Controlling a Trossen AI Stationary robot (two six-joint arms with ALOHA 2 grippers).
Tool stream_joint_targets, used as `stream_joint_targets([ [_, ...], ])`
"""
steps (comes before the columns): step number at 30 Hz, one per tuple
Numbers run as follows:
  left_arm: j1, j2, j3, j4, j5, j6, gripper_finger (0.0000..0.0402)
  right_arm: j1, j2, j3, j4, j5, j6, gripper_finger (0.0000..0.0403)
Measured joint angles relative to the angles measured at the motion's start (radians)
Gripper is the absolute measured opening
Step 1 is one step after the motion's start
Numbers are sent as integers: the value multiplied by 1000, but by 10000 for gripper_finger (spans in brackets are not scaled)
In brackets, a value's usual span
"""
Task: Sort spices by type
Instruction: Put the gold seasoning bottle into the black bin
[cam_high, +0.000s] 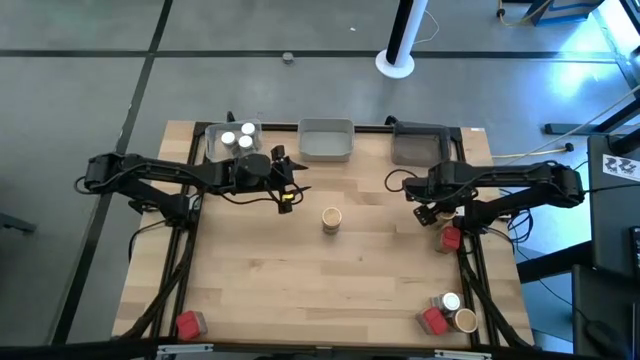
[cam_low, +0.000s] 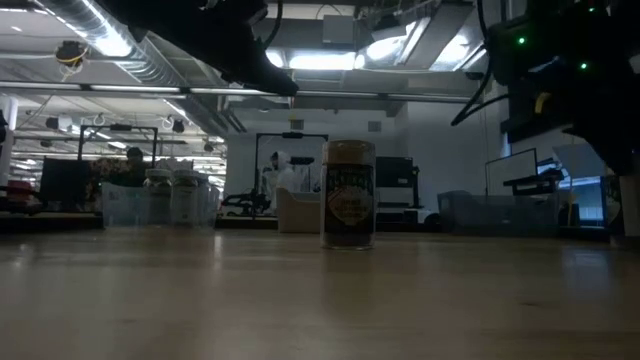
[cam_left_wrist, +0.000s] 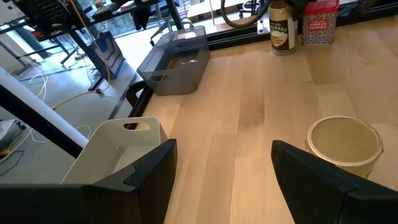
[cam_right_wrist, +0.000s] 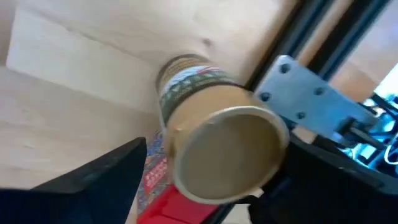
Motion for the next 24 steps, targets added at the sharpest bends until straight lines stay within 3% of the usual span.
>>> stream_joint_targets([
  [7, 0, 0, 0, -1, 0, 0, 244, 2, 0, -24, 63, -32, -4, 347],
  [15, 0, 0, 0, 0, 0, 0, 244, 2, -1, -22, 81, -32, -27, 292],
  [24, 0, 0, 0, -1, 0, 0, 244, 2, -1, -21, 87, -18, -42, 301],
])
